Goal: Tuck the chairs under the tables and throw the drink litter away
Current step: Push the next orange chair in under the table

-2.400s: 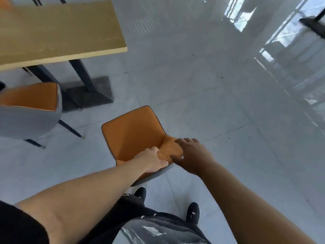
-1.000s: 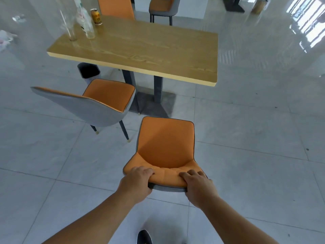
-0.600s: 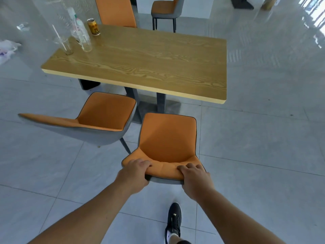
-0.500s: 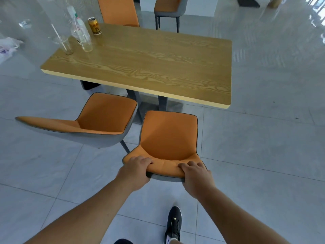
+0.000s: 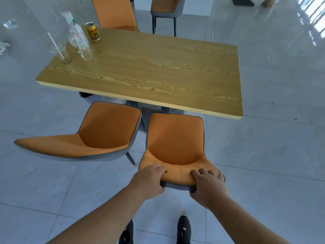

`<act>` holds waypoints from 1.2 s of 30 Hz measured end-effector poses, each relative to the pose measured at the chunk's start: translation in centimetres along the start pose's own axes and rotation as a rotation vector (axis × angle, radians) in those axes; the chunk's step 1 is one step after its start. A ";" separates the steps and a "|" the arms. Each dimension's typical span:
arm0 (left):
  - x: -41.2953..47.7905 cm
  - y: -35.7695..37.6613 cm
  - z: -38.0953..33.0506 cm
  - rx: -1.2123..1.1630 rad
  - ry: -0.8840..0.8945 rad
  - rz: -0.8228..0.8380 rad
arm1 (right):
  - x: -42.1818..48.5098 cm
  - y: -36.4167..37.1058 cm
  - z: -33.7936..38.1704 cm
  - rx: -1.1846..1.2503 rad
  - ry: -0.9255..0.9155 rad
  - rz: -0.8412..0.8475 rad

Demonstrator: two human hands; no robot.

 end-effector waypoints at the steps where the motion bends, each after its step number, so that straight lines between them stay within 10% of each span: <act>1: -0.2 -1.0 0.8 0.007 0.008 0.022 | 0.0 -0.6 1.6 0.006 -0.019 -0.017; 14: -6.7 -18.3 25.1 0.363 -0.177 -0.171 | 3.7 -5.8 17.3 -0.028 0.069 -0.083; 27: -5.9 -16.0 23.6 0.262 0.298 -0.203 | 5.3 -7.2 21.9 -0.015 -0.134 -0.088; 36: -4.4 -16.4 21.0 0.298 0.015 0.080 | 5.7 -7.4 21.2 -0.013 -0.184 -0.054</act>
Point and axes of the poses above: each hand's wrist, its own x-axis towards the middle knuckle, its own y-axis out of the palm, z = x × y, the point moved 2 cm from there along x, towards the middle knuckle, and after that the axes turned 14 degrees about -x, right-handed, at the moved point
